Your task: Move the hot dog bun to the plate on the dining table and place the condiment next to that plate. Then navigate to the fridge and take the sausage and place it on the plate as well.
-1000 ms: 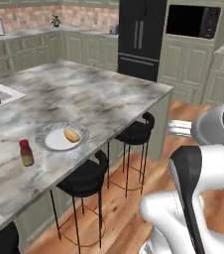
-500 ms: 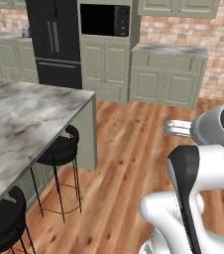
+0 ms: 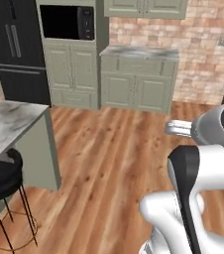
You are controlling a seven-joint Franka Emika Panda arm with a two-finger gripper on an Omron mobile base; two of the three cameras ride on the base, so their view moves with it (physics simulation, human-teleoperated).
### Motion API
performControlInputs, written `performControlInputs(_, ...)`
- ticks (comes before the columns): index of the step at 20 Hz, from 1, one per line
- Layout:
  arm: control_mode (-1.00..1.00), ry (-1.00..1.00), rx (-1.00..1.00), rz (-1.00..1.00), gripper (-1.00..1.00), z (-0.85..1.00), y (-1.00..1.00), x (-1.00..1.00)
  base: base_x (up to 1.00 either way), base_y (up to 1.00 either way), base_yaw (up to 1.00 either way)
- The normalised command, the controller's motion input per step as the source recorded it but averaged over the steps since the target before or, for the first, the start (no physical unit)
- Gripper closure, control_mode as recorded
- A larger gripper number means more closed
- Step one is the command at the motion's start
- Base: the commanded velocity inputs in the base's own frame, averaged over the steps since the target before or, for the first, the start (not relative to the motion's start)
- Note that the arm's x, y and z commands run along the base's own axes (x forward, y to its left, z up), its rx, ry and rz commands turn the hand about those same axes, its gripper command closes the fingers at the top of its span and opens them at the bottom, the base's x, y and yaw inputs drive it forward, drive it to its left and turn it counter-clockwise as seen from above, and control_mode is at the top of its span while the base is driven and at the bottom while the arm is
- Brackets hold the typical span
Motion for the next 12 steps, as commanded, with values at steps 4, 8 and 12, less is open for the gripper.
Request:
performControlInputs(4, 1.0, 0.0, 0.0, 0.0, -1.0, 0.0, 0.0, 0.0, 0.58, -0.91, 0.0)
performControlInputs(8, 1.0, 0.0, 0.0, 0.0, -1.0, 0.0, 0.0, 0.0, 0.87, -0.65, 0.17)
performControlInputs(12, 1.0, 0.0, 0.0, 0.0, -1.0, 0.0, 0.0, 0.0, 1.0, -0.43, 0.3)
